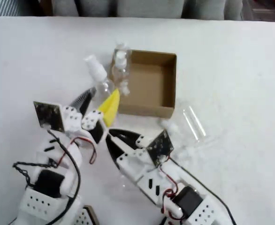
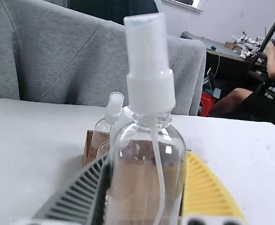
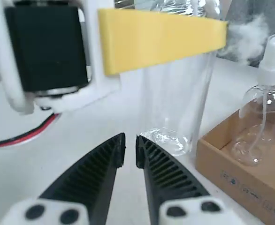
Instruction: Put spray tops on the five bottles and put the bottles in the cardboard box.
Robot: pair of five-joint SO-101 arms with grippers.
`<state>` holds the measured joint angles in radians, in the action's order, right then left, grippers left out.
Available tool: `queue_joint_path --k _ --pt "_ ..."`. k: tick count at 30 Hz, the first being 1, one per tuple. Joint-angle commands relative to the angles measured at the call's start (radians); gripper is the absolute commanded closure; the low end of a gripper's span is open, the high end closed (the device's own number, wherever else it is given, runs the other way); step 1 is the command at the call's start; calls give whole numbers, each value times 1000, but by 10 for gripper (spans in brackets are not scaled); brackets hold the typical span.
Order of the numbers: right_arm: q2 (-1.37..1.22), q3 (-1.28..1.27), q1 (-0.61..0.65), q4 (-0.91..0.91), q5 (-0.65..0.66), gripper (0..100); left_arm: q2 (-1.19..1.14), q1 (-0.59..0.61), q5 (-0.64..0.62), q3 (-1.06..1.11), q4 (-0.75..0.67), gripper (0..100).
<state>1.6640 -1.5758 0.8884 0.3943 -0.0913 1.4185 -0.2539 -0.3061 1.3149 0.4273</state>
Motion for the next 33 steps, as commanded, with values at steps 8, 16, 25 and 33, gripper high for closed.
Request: queue_joint_path --k 8,16,25,33 --pt "-13 -87 -85 -220 -17 982 147 2 -6 -74 115 978" --pt "-137 -86 -97 -325 -17 982 254 -74 -6 -77 264 978" --pt "-113 -71 -85 -260 -23 982 302 -97 -5 -11 210 978" --pt "41 -75 12 -64 -21 982 302 -97 -5 26 164 978"
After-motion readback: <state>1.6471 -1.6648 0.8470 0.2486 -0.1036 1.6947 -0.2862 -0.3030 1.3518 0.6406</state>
